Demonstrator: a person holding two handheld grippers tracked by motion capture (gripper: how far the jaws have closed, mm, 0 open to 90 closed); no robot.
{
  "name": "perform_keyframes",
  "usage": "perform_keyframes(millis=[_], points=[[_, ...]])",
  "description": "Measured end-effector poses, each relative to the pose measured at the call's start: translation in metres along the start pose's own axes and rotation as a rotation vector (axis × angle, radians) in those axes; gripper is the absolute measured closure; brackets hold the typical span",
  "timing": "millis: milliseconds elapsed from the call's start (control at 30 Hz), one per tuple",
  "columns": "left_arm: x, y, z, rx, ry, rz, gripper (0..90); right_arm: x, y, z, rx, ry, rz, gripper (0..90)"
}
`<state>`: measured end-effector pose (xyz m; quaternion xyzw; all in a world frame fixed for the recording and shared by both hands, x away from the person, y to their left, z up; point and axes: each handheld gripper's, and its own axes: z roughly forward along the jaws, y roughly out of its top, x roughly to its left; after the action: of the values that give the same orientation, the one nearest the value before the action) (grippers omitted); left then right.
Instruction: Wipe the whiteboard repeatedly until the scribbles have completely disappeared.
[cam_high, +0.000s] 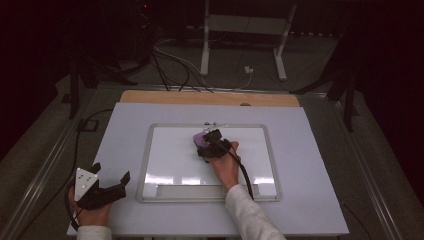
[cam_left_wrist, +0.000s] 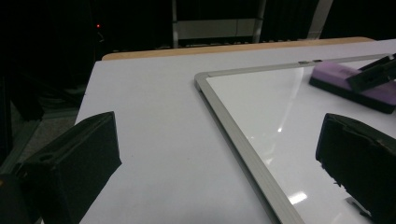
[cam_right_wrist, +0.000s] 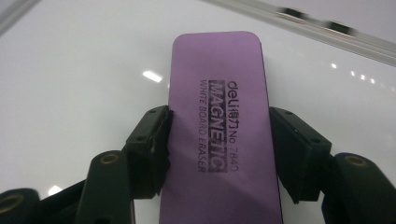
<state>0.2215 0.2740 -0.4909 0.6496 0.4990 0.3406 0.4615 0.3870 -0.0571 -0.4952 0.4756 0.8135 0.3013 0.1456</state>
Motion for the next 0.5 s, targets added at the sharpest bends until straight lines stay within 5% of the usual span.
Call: perform_keyframes(millis=[133, 200, 267, 500], points=[[0.001, 0.000, -0.001, -0.002, 0.001, 0.000, 0.6, 0.021, 0.001, 0.002, 0.013, 0.104, -0.099, 41.2], [0.001, 0.000, -0.001, -0.002, 0.001, -0.003, 0.6, 0.026, 0.001, 0.001, 0.014, 0.099, -0.134, 41.2], [0.001, 0.000, -0.001, -0.002, 0.002, -0.003, 0.6, 0.022, 0.002, 0.002, 0.013, 0.100, -0.112, 41.2], [0.002, -0.001, -0.001, 0.000, 0.002, -0.005, 0.6, -0.013, 0.003, 0.000, 0.013, -0.034, 0.025, 41.3]])
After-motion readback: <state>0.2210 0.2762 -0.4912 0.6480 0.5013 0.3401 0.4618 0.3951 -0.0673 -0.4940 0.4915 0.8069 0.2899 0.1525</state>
